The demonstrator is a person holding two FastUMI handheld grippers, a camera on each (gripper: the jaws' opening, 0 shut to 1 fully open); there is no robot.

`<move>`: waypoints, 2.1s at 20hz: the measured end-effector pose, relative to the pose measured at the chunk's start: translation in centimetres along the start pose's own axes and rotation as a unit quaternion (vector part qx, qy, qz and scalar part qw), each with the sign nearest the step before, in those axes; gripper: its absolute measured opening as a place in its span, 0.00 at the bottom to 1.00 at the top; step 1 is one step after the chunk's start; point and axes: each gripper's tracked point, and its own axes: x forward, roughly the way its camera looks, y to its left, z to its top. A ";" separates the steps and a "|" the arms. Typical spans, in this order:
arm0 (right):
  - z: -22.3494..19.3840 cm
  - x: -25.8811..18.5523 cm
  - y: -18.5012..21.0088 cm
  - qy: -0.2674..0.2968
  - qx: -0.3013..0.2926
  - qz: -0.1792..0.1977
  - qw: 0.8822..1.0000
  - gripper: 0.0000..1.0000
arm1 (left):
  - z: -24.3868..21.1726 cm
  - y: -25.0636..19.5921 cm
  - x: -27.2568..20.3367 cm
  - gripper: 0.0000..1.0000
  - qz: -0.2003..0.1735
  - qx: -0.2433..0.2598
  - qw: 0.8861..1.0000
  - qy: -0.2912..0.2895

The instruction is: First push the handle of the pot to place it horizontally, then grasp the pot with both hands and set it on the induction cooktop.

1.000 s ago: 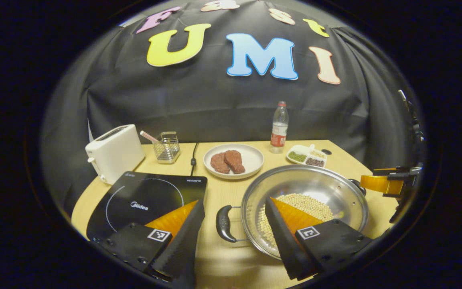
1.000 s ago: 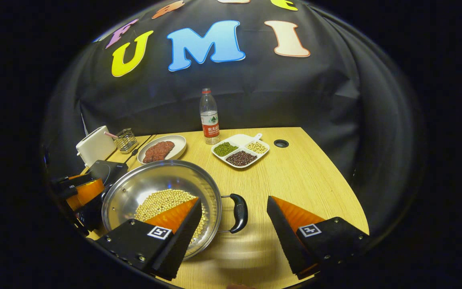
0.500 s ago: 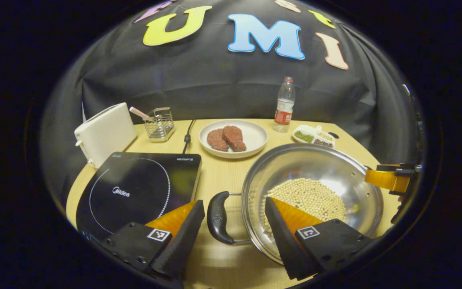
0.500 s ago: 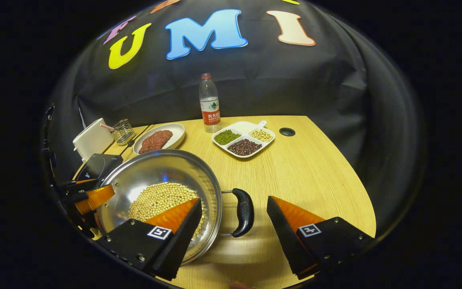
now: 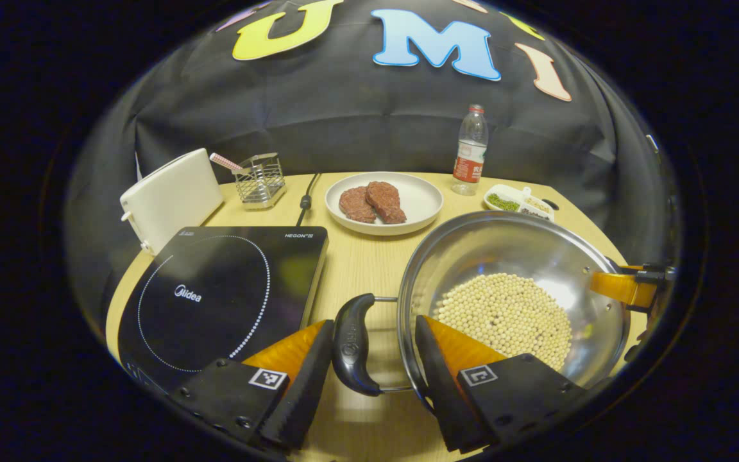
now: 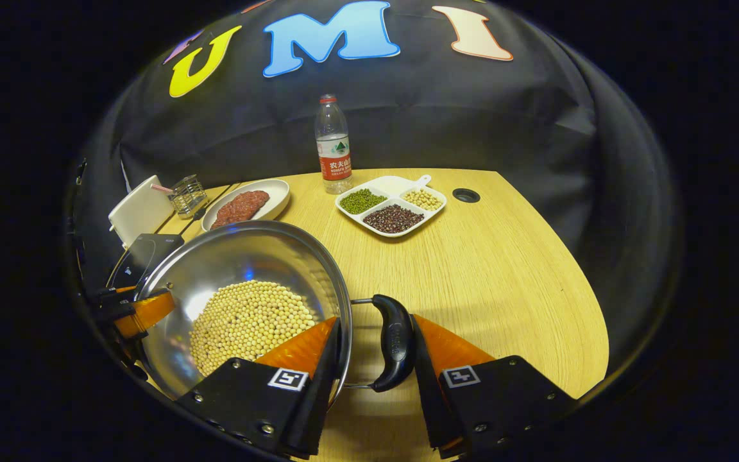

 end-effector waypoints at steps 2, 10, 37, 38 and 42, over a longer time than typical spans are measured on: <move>-0.2 0.1 0.0 0.007 0.001 0.002 1.000 0.61 | 0.0 -0.3 0.2 0.82 0.003 0.000 1.000 0.007; 0.0 -0.3 0.1 0.002 -0.006 -0.009 1.000 0.55 | 0.1 -0.2 0.2 0.68 0.002 -0.009 1.000 0.010; 1.8 -9.0 14.6 -0.035 0.029 -0.053 0.998 0.54 | 5.4 14.1 -6.9 0.63 -0.041 0.015 0.998 -0.050; 1.9 -9.1 15.4 -0.037 0.030 -0.054 0.997 0.54 | 5.4 15.0 -6.9 0.72 -0.042 0.015 0.998 -0.050; 1.5 -8.8 19.1 -0.037 0.035 -0.056 0.997 0.54 | 5.4 18.9 -6.8 0.63 -0.044 0.019 0.998 -0.051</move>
